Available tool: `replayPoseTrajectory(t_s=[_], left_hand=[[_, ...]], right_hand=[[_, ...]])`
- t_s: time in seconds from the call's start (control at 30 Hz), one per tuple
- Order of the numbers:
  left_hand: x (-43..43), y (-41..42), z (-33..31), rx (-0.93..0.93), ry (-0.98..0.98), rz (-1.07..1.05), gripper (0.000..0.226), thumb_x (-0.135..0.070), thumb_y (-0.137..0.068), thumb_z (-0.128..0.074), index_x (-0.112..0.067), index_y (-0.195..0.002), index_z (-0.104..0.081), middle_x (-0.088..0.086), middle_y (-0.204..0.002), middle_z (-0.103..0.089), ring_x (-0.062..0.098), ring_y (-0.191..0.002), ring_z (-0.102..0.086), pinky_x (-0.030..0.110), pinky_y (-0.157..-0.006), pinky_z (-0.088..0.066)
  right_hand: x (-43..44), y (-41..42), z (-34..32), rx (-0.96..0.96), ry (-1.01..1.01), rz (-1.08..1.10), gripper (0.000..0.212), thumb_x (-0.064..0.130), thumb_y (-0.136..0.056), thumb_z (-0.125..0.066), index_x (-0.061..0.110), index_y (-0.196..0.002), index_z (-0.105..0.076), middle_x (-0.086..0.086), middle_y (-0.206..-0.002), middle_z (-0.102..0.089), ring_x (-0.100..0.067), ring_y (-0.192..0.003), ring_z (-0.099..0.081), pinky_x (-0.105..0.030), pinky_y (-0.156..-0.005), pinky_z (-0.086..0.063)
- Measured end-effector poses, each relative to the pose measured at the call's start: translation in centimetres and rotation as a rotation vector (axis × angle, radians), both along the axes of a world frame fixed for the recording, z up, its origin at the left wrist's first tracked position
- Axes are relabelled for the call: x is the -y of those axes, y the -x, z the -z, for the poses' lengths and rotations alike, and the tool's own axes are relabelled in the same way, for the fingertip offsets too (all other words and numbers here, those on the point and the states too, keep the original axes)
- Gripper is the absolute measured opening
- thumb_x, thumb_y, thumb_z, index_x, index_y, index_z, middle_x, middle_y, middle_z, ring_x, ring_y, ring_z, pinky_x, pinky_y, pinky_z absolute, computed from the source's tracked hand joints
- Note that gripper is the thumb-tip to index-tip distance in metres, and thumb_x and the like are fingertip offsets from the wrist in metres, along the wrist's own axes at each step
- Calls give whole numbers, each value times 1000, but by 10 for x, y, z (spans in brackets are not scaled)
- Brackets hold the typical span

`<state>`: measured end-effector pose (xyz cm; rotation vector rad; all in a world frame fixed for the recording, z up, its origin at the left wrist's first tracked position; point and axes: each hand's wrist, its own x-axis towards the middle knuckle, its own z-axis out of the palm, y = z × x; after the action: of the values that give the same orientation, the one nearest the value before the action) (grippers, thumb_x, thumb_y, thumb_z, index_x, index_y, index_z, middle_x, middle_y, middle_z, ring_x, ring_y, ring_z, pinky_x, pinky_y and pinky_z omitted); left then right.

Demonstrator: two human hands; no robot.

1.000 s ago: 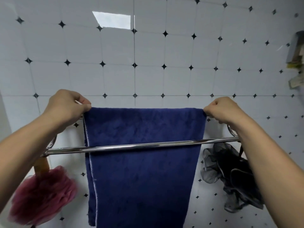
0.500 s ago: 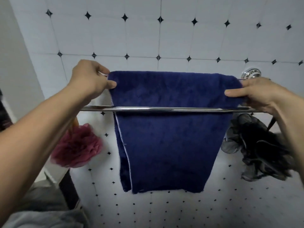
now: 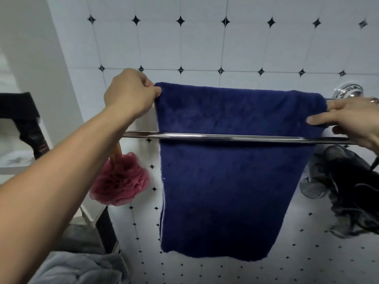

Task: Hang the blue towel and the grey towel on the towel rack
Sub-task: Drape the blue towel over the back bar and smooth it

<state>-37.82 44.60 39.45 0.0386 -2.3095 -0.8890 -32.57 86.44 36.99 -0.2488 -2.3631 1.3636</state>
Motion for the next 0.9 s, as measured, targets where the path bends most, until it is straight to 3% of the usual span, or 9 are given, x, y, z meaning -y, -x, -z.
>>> replayPoseTrajectory(t_s=[0.07,0.2,0.3,0.4,0.5,0.6,0.73,0.83,0.9], left_hand=[[1,4,-11,-4,-10,10,24,-37,-82,-66,-13,-81,-70,1,-72,-70,29,-82,-67,35,-71,-48],[-3,8,-16,25,20,30,29,-42,-85,-64,-15,-72,-64,0,-68,-64,31,-82,-67,32,-64,-42],[-5,0,0,-12,111,-32,31,-44,-84,-59,-19,-68,-57,-3,-69,-62,29,-78,-59,32,-64,-37],[-4,-3,18,-68,151,-53,30,-38,-81,-63,-10,-70,-63,10,-80,-70,35,-78,-62,34,-63,-44],[-4,-4,19,42,-366,216,22,-19,-79,-78,-13,-71,-58,13,-83,-69,28,-76,-69,32,-65,-57],[-5,-4,14,136,-732,325,23,-5,-77,-79,-16,-77,-59,4,-79,-68,11,-55,-68,20,-46,-47],[1,-7,18,140,-582,294,22,-3,-70,-83,-10,-82,-66,0,-67,-63,3,-38,-56,11,-37,-40],[8,-11,33,247,-382,290,30,-5,-67,-86,-8,-90,-68,1,-72,-63,12,-58,-55,21,-58,-48],[8,-13,38,293,-306,300,27,-4,-67,-86,-7,-81,-63,8,-74,-60,19,-65,-53,30,-68,-48]], right_hand=[[-1,0,-1,10,-59,37,42,12,-61,-86,4,-99,-70,-8,-82,-69,-21,-75,-55,-35,-66,-37],[-2,-3,0,29,-123,69,68,31,-43,-91,-1,-98,-67,-3,-64,-59,-18,-61,-48,-32,-57,-36],[-1,-2,2,8,-119,107,61,45,-46,-90,10,-92,-70,5,-62,-68,-17,-65,-56,-33,-60,-40],[2,-1,2,-36,-20,106,49,59,-57,-81,19,-83,-73,9,-73,-74,-14,-75,-65,-33,-63,-40],[10,3,-4,-180,65,135,27,36,-71,-83,19,-80,-65,-4,-80,-67,-13,-65,-59,-20,-51,-41],[17,8,-13,-258,72,178,27,19,-74,-82,21,-84,-57,-5,-73,-58,-9,-49,-53,-9,-31,-32],[13,7,-19,-215,-6,151,33,15,-73,-80,27,-99,-64,-6,-70,-59,-12,-53,-47,-15,-41,-40],[1,3,-9,-130,-86,150,27,19,-70,-84,30,-81,-62,-5,-79,-59,-15,-71,-53,-28,-75,-49],[-3,0,-4,-104,-99,123,32,13,-73,-83,29,-78,-56,-2,-75,-55,-13,-68,-52,-27,-76,-46]])
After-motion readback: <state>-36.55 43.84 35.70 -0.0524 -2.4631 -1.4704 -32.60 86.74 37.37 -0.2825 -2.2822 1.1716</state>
